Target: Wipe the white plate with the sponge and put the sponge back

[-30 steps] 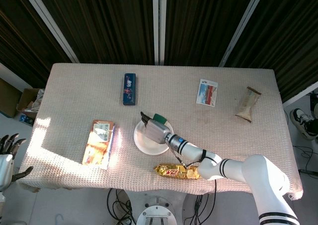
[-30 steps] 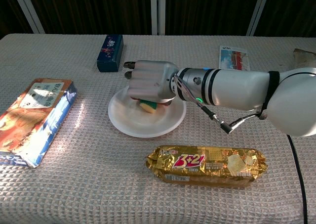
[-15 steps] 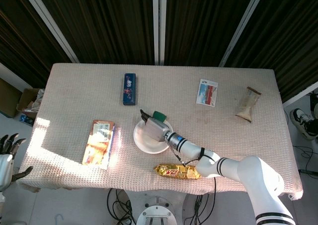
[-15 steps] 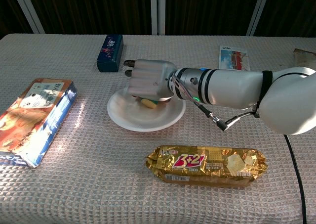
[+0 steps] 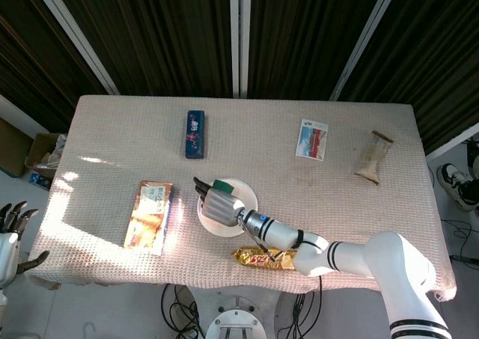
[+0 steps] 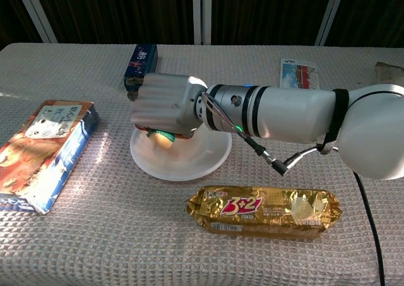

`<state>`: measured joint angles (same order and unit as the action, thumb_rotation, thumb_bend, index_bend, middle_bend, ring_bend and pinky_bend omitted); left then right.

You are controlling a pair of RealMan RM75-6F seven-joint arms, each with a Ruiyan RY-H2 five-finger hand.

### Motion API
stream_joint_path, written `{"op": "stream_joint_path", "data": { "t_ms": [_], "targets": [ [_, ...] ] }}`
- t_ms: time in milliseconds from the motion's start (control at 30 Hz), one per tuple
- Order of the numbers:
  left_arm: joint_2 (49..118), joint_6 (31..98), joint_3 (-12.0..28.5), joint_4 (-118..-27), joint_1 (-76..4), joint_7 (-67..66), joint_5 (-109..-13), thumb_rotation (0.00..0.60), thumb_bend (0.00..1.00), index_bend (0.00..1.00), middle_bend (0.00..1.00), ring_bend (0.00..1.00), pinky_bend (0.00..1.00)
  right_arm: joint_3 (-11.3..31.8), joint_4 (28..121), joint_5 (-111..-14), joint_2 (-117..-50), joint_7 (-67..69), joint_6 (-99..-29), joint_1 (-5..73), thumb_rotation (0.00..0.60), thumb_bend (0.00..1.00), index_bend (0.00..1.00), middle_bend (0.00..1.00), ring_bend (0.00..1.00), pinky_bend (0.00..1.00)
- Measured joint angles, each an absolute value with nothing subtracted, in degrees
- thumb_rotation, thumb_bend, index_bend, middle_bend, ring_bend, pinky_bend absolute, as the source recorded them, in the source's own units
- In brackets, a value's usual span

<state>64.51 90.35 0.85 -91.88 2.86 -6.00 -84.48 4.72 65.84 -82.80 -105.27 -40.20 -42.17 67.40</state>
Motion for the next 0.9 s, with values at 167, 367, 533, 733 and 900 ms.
{"op": "stream_joint_path", "data": {
  "t_ms": [167,367,533,733,900],
  "targets": [
    [64.48,90.19,0.75,-91.91,2.88,-6.07,-84.49,0.6,0.0,0.22,0.12,0.09,0.12,4.72,68.09,-83.7,-104.93,-32.44,-42.82,66.77,0.6,0.38,0.58,0.38,0.14,0.0],
    [64.31,89.87,0.86,-92.52,2.51,-6.79,-84.72,0.6,0.0,0.22,0.12,0.08,0.12,4.49,68.14,-84.53,-104.88,-19.62,-43.03,65.7,0.6,0.4,0.58,0.38,0.14,0.0],
    [64.01,89.67,1.01,-93.34,2.29,-7.49,-84.64,0.6,0.0,0.22,0.12,0.08,0.12,4.3,66.6,-86.01,-105.26,-9.51,-43.07,65.47,0.6,0.4,0.58,0.38,0.14,0.0],
    [63.89,89.45,0.99,-93.59,2.19,-7.87,-84.53,0.6,0.0,0.22,0.12,0.09,0.12,3.33,61.63,-87.53,-106.31,-1.81,-42.13,65.33,0.6,0.41,0.58,0.38,0.14,0.0],
    [63.81,89.67,1.05,-93.56,2.18,-7.83,-84.7,0.6,0.0,0.22,0.12,0.08,0.12,3.1,57.85,-87.92,-106.46,1.48,-42.24,64.66,0.6,0.42,0.58,0.38,0.14,0.0]
  ]
}}
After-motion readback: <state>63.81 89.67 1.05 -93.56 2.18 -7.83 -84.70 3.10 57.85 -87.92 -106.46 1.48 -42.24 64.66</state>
